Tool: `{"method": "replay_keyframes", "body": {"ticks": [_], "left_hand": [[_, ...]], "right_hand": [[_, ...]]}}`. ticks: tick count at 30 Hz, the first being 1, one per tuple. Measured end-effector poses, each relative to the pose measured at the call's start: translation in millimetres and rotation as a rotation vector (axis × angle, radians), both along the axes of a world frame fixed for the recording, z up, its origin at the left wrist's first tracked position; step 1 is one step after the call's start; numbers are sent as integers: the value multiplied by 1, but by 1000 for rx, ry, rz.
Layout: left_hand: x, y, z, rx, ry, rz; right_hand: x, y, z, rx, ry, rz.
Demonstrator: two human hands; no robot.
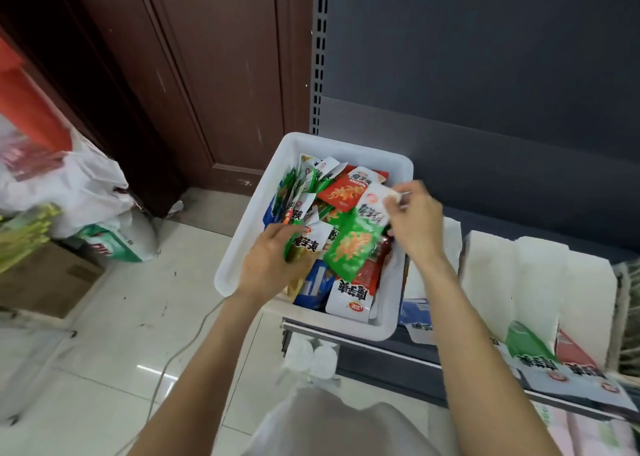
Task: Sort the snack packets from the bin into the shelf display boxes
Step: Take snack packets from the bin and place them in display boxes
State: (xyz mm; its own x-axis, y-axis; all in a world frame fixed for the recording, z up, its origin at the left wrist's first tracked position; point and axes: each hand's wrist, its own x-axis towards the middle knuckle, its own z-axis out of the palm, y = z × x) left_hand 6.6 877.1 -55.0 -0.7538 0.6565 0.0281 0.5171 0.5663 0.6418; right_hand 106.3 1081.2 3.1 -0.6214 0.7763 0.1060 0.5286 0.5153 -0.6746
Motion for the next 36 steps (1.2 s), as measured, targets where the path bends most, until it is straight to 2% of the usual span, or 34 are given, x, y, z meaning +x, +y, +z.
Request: {"method": "replay_keyframes", "body": {"ticks": [2,4,7,11,15,17,20,24,28,32,36], "left_hand": [[1,2,12,228,-54,67],[7,10,29,356,-141,43],[22,29,52,385,-238,-175],[51,65,73,375,-84,-426],[91,108,75,407,69,-534],[122,133,72,437,64,-560],[174,173,66,482,7,-625],[219,208,54,425,-12,-702],[213,206,37,345,65,-697],[232,219,30,116,156,-601],[220,212,15,-128,259,-674]], "right_hand": [[28,-2,14,-82,145,21],[51,-8,26,-168,242,81],[75,-14,37,-231,341,152],[116,-12,48,-254,473,143],[175,10,54,51,335,110],[212,22,52,187,298,71],[266,38,46,243,272,-74],[313,52,33,375,205,-182],[306,49,7,357,211,-192],[319,71,-20,252,209,-39],[313,71,-38,233,-11,170]]}}
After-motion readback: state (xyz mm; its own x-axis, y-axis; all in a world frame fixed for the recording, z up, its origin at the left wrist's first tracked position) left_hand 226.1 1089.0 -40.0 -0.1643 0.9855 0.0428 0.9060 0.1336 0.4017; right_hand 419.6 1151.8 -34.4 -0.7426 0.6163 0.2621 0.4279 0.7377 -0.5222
